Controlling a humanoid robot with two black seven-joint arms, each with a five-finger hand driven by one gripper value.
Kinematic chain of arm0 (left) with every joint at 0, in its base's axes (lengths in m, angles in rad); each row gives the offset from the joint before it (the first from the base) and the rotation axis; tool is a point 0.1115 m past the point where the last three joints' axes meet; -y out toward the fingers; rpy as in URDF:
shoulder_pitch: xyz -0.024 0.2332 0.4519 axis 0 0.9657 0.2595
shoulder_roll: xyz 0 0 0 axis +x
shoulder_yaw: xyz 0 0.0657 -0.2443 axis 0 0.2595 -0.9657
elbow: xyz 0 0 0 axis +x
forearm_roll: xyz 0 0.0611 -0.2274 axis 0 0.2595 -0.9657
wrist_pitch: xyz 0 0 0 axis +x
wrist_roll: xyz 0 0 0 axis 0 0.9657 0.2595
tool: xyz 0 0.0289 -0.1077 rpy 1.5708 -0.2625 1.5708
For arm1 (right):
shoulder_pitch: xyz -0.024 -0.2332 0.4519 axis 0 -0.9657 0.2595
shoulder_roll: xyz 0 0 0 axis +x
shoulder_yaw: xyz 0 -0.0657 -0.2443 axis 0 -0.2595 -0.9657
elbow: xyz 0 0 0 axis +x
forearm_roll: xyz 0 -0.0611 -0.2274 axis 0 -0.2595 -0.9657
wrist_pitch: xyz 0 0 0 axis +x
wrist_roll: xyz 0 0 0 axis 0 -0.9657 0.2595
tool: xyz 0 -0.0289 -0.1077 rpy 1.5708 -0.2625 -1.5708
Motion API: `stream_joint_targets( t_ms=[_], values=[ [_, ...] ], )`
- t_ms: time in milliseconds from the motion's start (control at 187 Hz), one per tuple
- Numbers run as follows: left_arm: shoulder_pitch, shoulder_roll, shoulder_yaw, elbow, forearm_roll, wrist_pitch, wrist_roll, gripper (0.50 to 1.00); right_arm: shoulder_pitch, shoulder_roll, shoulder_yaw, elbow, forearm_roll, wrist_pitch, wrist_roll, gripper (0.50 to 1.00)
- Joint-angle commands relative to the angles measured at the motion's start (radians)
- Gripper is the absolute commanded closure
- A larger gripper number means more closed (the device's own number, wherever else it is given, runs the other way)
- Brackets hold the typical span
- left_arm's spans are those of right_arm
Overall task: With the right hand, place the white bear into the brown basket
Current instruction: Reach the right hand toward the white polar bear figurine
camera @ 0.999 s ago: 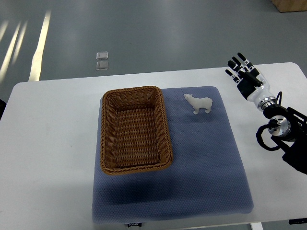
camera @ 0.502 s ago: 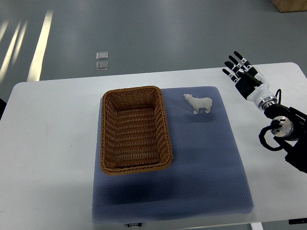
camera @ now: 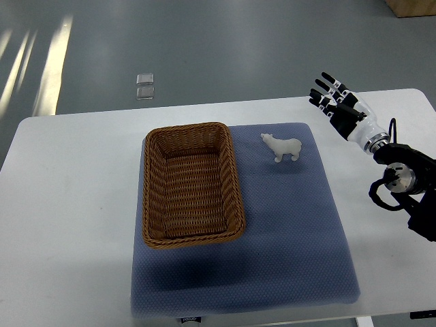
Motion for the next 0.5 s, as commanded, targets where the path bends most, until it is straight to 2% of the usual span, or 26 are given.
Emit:
stream_joint_targets(
  t_ms=[0,336,497],
  values=[
    [0.0,0.0,0.0,0.002,0.0,0.0,0.0,0.5,0.011,-0.02,-0.001,0.0,-0.118,0.001,0.0,0.579],
    [0.0,0.0,0.0,0.005,0.0,0.0,0.0,0.5,0.122,-0.087,-0.015,0.021,-0.764,0.016,0.006,0.579],
    [0.0,0.0,0.0,0.005,0.0,0.0,0.0,0.5,0.188,-0.089,-0.089,0.031,-0.938,0.027,0.022,0.579]
  ],
)
